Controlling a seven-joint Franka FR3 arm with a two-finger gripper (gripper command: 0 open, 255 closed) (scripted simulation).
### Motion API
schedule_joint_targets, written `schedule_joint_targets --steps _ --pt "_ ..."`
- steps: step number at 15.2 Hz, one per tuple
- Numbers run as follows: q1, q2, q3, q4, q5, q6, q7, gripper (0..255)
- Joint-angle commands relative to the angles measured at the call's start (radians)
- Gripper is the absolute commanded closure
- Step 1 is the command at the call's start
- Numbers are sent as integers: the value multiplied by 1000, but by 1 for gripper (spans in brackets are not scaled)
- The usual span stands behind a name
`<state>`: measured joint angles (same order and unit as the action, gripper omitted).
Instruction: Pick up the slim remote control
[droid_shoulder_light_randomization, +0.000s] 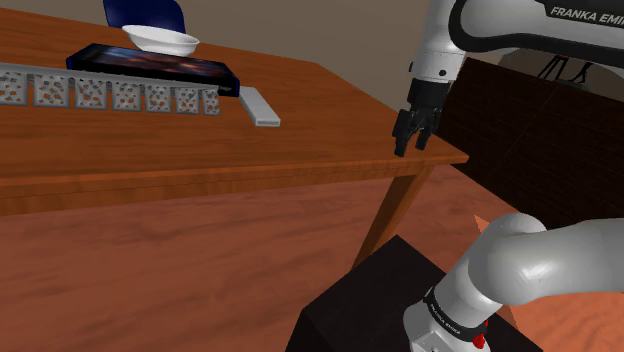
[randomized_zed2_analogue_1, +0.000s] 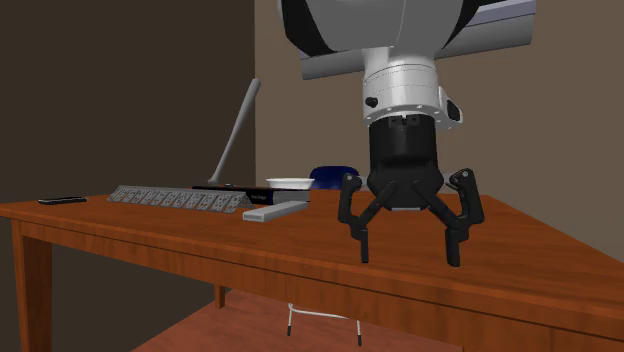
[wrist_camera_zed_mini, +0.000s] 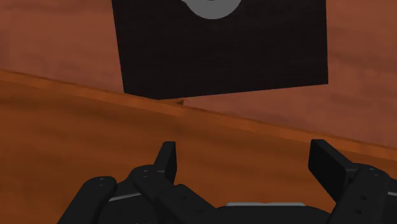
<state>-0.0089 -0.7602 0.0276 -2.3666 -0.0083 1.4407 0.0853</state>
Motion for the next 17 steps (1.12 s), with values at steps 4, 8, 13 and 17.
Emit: schedule_joint_targets --steps 4,8,13,17 --pt "12 89 39 61 30 45 46 0" --pt "24 211 89 157 57 95 106 0" --pt "34 368 146 302 68 139 181 0" --pt "43 500 189 438 59 157 243 0"
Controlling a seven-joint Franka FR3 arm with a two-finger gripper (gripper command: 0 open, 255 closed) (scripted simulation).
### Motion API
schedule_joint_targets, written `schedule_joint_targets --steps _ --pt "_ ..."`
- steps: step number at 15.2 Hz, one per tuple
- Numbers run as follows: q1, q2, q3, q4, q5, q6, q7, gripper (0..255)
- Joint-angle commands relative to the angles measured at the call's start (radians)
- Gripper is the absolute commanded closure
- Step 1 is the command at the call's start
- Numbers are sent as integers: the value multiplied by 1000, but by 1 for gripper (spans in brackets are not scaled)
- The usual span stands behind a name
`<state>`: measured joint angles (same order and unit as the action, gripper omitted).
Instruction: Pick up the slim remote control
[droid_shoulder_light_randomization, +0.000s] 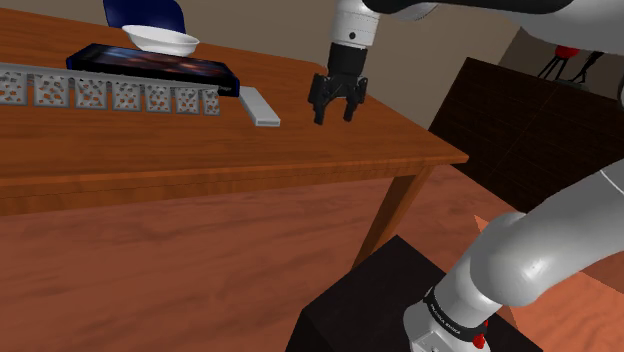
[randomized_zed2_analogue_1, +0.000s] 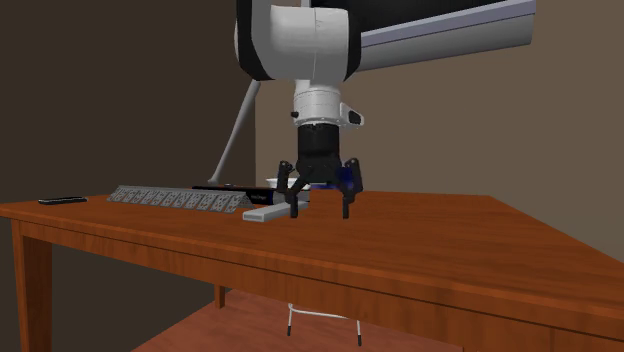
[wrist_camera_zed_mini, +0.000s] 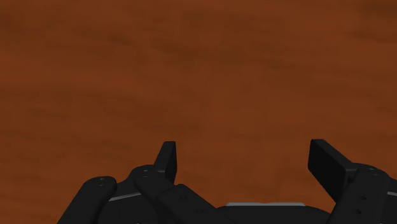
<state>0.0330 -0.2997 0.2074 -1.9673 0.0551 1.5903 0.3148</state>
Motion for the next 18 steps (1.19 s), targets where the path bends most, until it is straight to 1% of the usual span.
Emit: schedule_joint_targets --steps 1,5,8,11,14,18 --pt "3 74 19 76 -10 9 30 0" --pt "18 215 58 242 -40 5 94 0" --pt "37 330 82 386 -74 -12 143 0" --pt "66 456 102 555 -117 -46 190 0" --pt "109 593 113 755 -167 -100 229 0" --pt "101 570 110 667 -159 -34 228 0"
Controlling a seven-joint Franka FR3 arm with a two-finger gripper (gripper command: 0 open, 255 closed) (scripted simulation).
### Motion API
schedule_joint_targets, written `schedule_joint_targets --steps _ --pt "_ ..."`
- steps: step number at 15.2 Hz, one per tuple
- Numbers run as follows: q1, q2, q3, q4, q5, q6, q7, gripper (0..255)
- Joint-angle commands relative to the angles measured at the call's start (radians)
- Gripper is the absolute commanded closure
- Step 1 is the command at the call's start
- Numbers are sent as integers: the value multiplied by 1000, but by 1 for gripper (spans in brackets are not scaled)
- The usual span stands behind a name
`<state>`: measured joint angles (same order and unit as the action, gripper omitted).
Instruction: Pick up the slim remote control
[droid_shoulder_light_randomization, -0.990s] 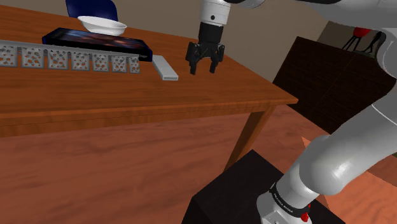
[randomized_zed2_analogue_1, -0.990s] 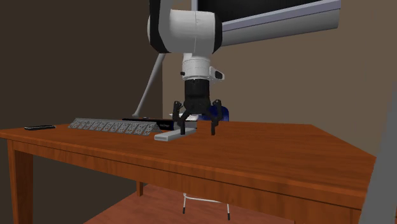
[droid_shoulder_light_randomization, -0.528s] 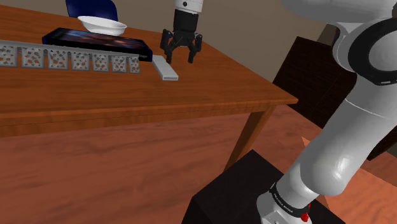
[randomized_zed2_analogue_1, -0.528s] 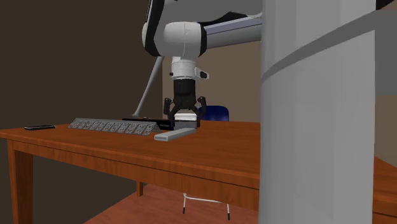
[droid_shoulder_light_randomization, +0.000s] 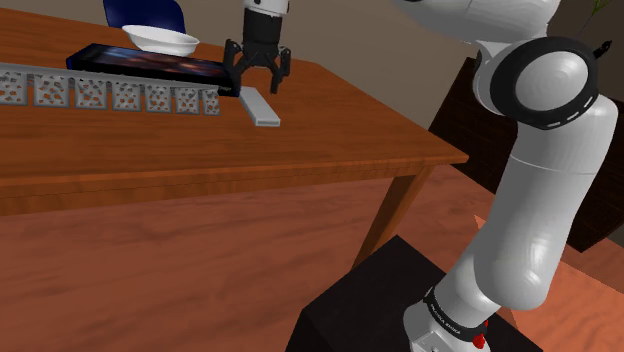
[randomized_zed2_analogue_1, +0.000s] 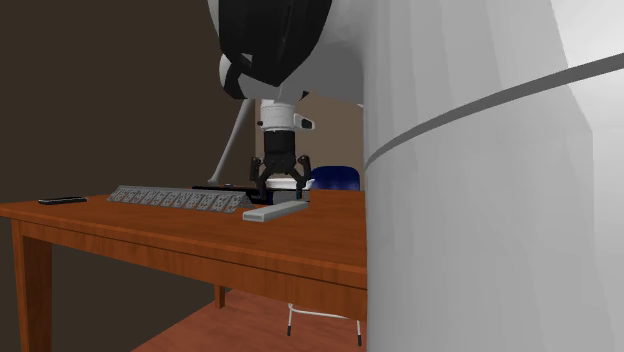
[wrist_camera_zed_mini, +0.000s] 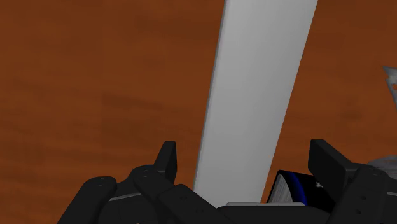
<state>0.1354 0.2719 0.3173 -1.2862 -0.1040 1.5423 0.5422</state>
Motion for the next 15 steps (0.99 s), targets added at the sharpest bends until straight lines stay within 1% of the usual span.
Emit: schedule_joint_targets --steps 1,3,5,6,15 --pt "-3 -7 -1 -35 2 29 0 0" --pt "-6 -15 -1 -73 5 60 0 0" --pt "-7 -17 -1 -84 5 69 0 0" --pt "-7 -19 -1 -88 6 71 0 255" --pt "-7 -17 -1 -84 5 69 0 255"
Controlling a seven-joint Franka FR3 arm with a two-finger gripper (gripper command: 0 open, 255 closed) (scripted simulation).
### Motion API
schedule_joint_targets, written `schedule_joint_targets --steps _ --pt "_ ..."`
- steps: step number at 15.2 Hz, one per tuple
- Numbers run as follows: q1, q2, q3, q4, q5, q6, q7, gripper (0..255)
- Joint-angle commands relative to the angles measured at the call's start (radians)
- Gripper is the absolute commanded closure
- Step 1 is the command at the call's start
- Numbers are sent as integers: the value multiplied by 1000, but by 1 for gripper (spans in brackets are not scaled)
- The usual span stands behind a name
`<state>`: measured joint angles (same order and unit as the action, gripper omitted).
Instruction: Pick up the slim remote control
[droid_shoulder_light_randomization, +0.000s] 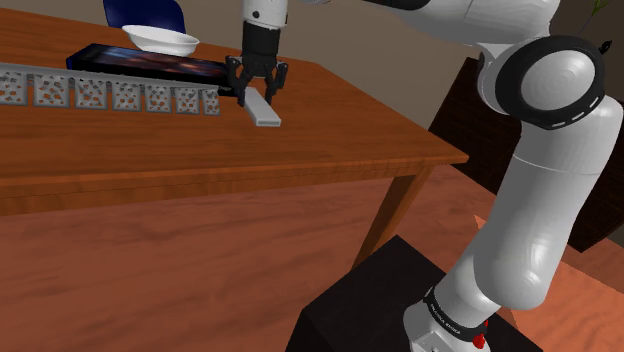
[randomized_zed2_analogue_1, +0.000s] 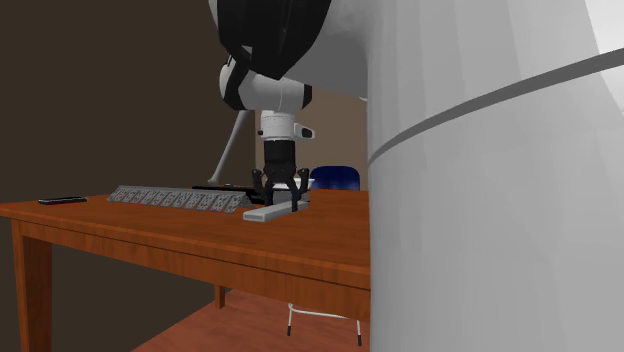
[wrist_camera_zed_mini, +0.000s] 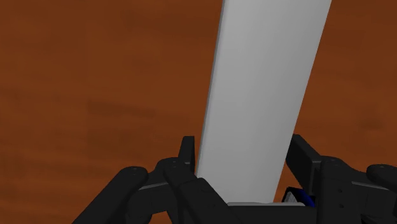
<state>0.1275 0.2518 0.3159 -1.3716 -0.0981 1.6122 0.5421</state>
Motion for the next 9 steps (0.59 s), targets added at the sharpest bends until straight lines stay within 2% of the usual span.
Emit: schedule_joint_targets --steps 1,9 --pt "2 7 0 20 -2 -16 0 255" --pt "20 52 3 195 -17 -147 2 255"
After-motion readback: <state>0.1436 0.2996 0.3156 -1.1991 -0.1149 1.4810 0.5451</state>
